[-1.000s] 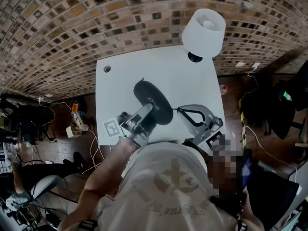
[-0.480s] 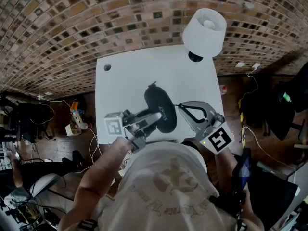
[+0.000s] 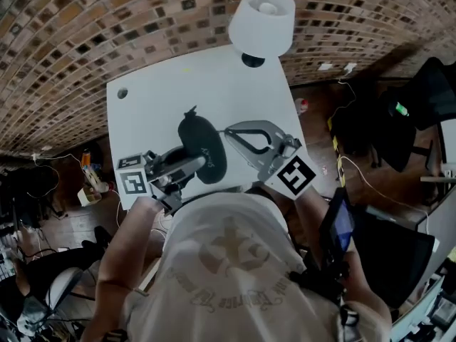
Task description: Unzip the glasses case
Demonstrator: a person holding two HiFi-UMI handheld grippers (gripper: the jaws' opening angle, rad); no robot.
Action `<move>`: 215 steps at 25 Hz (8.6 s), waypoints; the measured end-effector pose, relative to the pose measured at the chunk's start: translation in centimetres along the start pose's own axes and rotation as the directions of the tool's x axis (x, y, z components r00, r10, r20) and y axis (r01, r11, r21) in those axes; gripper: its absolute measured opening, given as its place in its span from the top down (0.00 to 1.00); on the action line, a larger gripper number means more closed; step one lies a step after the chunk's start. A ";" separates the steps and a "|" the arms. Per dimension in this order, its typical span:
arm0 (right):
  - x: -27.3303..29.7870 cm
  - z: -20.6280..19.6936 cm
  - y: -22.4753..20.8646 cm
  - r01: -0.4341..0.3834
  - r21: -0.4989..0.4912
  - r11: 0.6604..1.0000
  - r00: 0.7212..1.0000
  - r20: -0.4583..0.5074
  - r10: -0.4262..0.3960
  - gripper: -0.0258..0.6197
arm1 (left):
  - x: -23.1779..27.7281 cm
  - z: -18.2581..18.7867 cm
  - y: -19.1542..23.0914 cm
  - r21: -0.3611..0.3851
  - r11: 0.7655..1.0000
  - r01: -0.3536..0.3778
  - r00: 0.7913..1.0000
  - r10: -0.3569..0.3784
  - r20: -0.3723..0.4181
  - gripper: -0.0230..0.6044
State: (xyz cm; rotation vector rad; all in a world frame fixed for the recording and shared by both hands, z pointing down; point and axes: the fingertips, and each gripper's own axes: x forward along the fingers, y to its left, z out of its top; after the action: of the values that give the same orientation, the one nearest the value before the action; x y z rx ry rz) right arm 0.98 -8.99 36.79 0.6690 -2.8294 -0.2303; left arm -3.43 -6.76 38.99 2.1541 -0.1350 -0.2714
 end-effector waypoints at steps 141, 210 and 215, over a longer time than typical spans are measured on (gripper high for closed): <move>4.4 -10.2 1.2 -0.220 -0.354 0.909 0.904 -0.423 0.054 0.93 | -4.3 -9.9 10.1 0.241 0.962 -0.129 0.544 0.272 -0.794 0.61; 7.9 -28.8 -3.5 0.175 0.977 0.122 0.953 -0.199 0.228 0.50 | -7.2 -5.1 8.7 0.342 0.659 -0.670 0.734 0.656 0.176 0.96; 7.7 -30.8 -5.1 0.282 0.936 0.213 0.930 -0.321 0.178 0.49 | -8.4 -6.0 9.0 0.272 0.646 -0.714 0.699 0.681 0.217 0.96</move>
State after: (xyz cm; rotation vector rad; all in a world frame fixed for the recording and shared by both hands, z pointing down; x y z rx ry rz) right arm 4.21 -20.07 66.81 0.8501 -2.1973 1.7053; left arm -10.11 -5.32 50.85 2.2359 -1.1302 0.1229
